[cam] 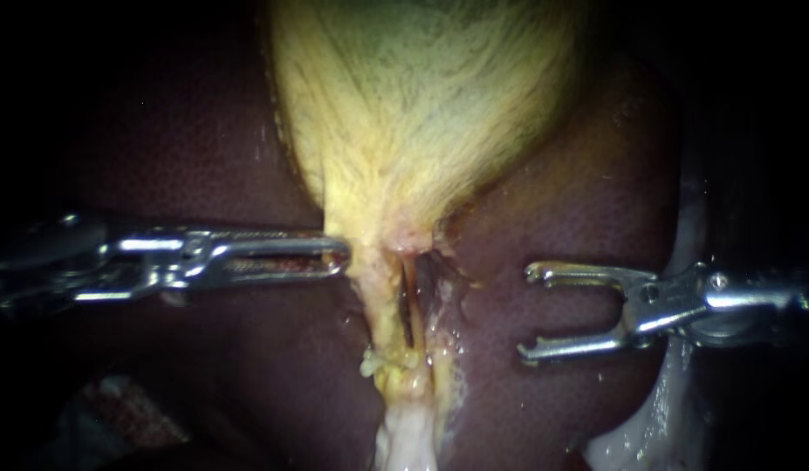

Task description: Going back first clip left tube

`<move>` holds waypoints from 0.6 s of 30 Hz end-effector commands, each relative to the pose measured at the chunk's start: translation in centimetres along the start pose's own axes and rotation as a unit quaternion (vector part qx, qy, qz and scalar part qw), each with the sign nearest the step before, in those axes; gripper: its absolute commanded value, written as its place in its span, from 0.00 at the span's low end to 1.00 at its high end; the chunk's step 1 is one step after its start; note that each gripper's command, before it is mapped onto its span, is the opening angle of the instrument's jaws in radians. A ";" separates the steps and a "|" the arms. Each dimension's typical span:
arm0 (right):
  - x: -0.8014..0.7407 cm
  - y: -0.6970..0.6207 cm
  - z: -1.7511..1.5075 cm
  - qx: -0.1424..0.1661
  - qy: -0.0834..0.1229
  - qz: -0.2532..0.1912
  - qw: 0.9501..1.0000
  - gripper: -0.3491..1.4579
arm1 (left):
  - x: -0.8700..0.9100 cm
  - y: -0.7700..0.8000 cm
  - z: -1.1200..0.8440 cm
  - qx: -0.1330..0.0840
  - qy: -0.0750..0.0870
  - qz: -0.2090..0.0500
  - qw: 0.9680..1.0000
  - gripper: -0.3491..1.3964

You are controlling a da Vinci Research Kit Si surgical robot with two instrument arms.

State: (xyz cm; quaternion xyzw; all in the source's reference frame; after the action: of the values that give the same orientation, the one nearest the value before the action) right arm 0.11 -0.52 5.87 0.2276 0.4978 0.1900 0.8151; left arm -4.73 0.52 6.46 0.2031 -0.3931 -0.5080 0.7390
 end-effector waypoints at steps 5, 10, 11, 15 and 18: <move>-0.02 -0.01 0.01 0.000 0.000 0.000 1.000 0.52 | 0.01 -0.03 0.16 0.003 0.005 0.001 1.000 0.03; -0.02 -0.01 0.01 0.000 0.000 0.000 1.000 0.52 | 0.02 -0.08 0.18 0.004 0.006 0.001 1.000 0.03; -0.02 -0.01 0.02 0.000 0.000 0.000 1.000 0.52 | 0.02 -0.09 0.17 0.004 0.006 0.001 1.000 0.03; -0.02 0.00 0.02 0.000 0.000 0.000 1.000 0.52 | 0.02 -0.11 0.17 0.004 0.006 0.001 1.000 0.03; -0.02 0.00 0.02 0.000 0.000 0.000 1.000 0.52 | 0.02 -0.11 0.17 0.004 0.006 0.001 1.000 0.03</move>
State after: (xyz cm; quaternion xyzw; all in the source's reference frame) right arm 0.12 -0.54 5.89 0.2271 0.4977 0.1898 0.8153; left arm -4.93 0.47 6.49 0.2091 -0.3910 -0.5043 0.7410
